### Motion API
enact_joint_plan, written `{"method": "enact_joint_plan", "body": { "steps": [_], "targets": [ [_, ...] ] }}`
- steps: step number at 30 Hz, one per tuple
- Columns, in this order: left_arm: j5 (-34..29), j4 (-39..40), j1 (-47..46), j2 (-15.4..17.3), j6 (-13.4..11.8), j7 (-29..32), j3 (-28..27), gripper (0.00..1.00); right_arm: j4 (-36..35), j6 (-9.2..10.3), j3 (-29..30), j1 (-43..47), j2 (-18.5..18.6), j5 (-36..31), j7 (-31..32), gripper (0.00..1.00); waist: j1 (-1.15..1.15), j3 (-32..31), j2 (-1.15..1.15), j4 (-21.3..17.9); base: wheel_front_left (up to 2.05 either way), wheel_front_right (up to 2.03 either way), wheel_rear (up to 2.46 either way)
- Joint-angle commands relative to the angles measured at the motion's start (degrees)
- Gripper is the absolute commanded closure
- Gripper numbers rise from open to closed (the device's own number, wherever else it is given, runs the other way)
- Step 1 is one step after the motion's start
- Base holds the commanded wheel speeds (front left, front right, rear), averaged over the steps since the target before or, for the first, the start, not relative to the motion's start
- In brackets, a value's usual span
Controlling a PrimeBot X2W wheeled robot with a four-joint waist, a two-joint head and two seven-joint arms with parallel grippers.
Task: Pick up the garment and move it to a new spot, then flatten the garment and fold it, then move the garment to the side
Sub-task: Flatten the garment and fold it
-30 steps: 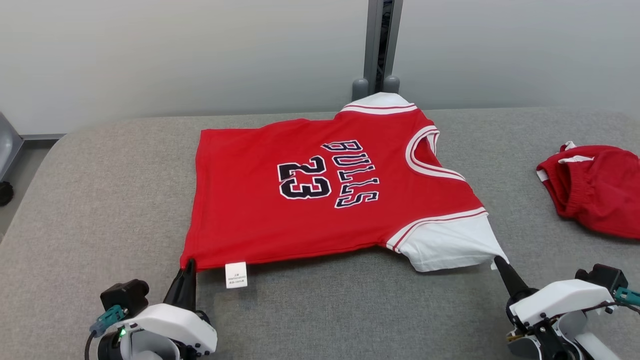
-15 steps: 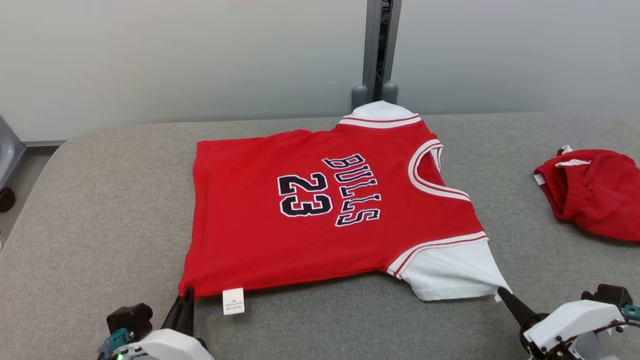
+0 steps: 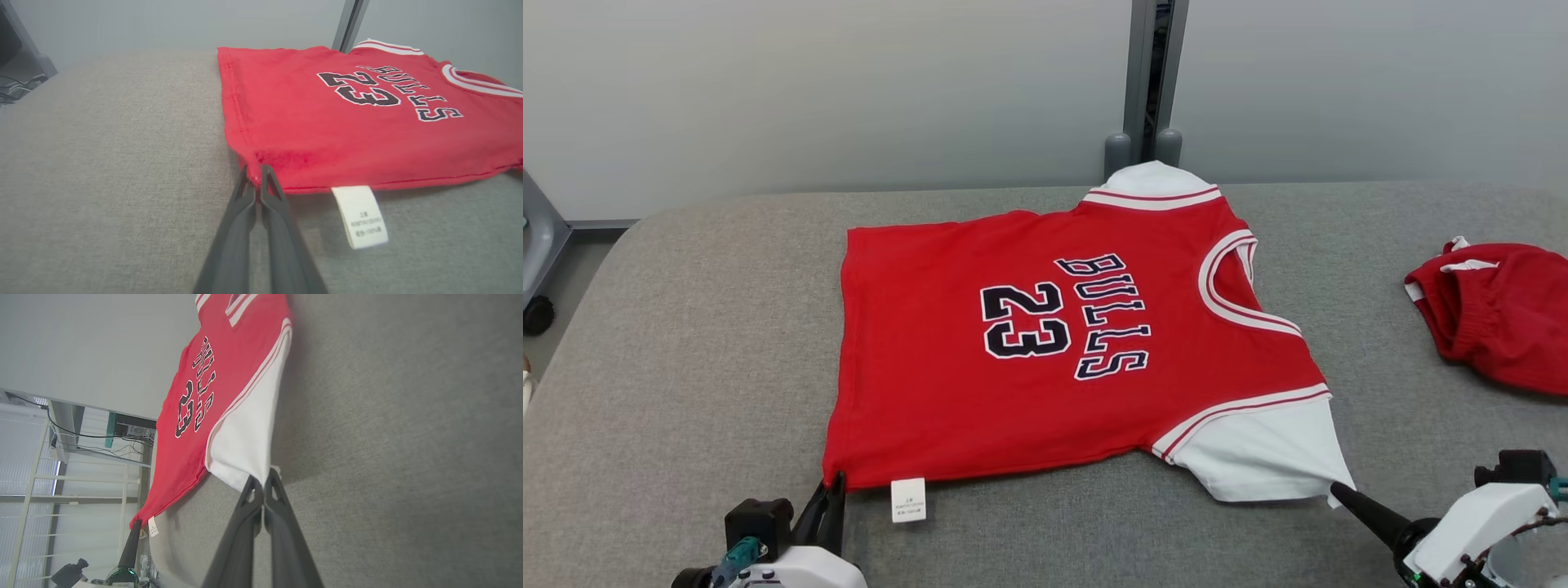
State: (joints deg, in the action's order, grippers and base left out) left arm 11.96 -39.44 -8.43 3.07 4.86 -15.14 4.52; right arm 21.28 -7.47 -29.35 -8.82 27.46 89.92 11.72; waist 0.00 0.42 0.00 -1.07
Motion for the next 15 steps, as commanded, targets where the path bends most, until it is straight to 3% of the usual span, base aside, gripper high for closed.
{"method": "enact_joint_plan", "body": {
  "steps": [1,6,15],
  "targets": [
    [-1.4,0.5,0.6,0.8,-0.5,-0.1,-0.2,1.00,-1.6,-0.06,-0.1,-0.1,1.5,-0.7,0.8,1.00,0.00,0.2,0.00,0.0,0.00,0.00,0.00],
    [-4.0,2.1,1.0,1.4,-0.7,-0.1,-0.3,1.00,-6.6,-0.05,0.9,-0.4,4.5,-0.2,2.7,1.00,0.00,0.5,0.00,-0.1,0.00,0.00,0.00],
    [-5.2,4.3,2.2,1.3,-0.5,-0.1,-1.9,1.00,-9.0,-0.05,1.7,1.5,6.6,1.3,3.9,1.00,0.00,0.1,0.00,0.6,0.00,0.00,0.00]
  ]
}}
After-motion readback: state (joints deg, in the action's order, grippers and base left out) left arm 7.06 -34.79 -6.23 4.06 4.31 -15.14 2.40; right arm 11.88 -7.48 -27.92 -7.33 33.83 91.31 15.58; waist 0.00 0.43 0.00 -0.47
